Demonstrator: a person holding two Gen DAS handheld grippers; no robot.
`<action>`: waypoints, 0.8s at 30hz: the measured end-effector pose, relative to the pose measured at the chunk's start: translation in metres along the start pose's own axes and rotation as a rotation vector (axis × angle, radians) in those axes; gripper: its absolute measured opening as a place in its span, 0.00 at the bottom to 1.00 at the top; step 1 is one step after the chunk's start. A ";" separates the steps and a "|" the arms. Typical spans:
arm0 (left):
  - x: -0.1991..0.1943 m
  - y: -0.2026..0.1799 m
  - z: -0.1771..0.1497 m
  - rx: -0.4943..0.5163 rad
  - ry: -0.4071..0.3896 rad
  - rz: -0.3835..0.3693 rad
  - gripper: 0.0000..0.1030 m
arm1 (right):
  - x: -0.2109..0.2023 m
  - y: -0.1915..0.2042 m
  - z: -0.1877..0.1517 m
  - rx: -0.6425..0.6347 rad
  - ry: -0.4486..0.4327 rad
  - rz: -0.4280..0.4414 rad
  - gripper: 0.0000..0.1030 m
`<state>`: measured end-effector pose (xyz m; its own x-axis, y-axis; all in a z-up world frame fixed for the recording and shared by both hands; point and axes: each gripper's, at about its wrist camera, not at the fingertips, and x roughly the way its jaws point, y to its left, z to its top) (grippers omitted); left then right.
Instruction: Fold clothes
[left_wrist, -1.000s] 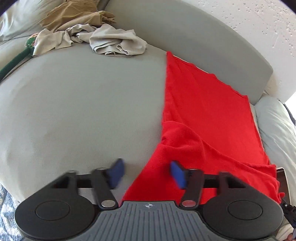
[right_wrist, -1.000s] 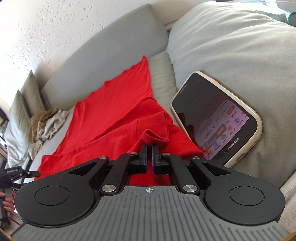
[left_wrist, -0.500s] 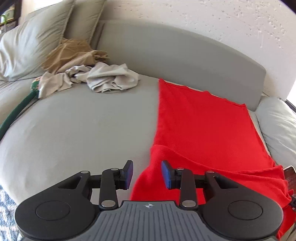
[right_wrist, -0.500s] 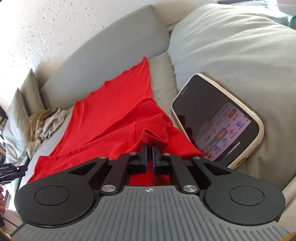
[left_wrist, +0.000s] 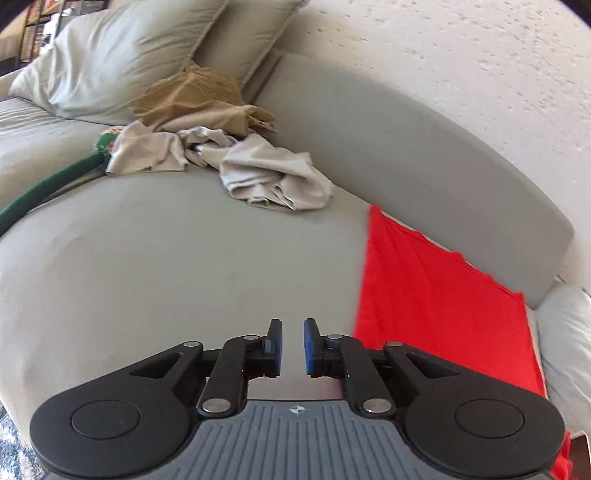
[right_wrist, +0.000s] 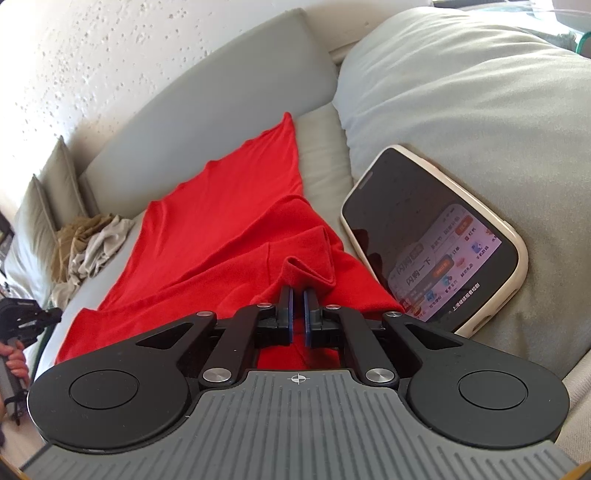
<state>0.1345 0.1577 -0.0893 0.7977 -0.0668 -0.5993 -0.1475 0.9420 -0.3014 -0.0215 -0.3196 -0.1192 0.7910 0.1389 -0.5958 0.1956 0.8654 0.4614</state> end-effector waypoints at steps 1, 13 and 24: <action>-0.006 -0.006 -0.005 0.033 -0.004 -0.033 0.17 | 0.000 0.000 0.000 0.003 -0.002 0.000 0.06; -0.020 -0.059 -0.060 0.284 0.013 -0.076 0.20 | -0.042 0.028 0.018 -0.132 -0.080 -0.137 0.39; -0.006 -0.044 -0.061 0.234 0.103 -0.042 0.25 | 0.044 0.047 0.027 -0.251 0.075 -0.152 0.30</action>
<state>0.1003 0.0966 -0.1173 0.7347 -0.1289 -0.6660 0.0333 0.9875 -0.1543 0.0380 -0.2861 -0.1055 0.7171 0.0253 -0.6966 0.1516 0.9697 0.1913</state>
